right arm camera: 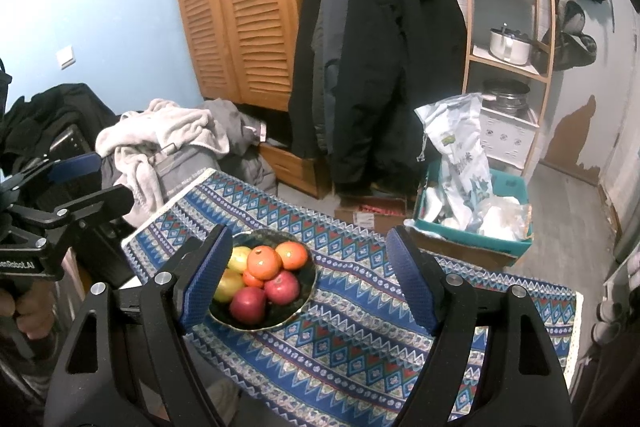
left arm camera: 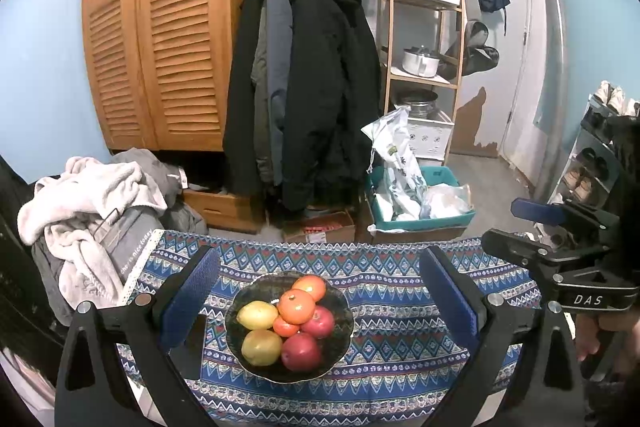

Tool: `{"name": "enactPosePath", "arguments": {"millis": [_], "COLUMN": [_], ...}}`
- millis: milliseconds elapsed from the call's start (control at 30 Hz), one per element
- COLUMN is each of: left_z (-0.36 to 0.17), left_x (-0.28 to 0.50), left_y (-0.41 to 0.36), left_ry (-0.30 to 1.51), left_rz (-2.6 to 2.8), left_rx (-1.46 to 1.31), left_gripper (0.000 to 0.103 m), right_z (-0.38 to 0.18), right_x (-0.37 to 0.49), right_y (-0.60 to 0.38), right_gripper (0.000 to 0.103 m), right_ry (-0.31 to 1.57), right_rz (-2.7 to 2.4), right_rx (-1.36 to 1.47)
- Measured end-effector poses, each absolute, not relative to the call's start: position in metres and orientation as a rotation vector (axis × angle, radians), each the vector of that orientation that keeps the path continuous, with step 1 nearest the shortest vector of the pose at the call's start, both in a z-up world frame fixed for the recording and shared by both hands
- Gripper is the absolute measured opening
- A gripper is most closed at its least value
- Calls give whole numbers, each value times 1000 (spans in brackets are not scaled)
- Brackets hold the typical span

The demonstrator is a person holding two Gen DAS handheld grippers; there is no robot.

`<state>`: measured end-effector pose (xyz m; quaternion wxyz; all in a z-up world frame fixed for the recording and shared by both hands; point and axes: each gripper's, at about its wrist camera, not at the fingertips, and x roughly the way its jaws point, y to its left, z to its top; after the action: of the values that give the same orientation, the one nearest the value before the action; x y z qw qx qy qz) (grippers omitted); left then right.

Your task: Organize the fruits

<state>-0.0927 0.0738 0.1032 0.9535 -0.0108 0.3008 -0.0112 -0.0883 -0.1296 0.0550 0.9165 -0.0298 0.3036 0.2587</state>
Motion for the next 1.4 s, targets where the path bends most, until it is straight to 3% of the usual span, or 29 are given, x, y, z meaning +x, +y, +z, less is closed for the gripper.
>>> {"name": "enactPosePath", "arguments": {"millis": [1400], "left_z": [103], "left_x": [-92], "left_y": [72], "left_ry": [614], "left_rz": [-7], "left_rx": [-30], "left_gripper": [101], "right_z": [54], "right_x": [-89], "right_y": [-126], "right_gripper": [80], "right_ry": [627], "right_rz": [535], "right_rx": [-62]}}
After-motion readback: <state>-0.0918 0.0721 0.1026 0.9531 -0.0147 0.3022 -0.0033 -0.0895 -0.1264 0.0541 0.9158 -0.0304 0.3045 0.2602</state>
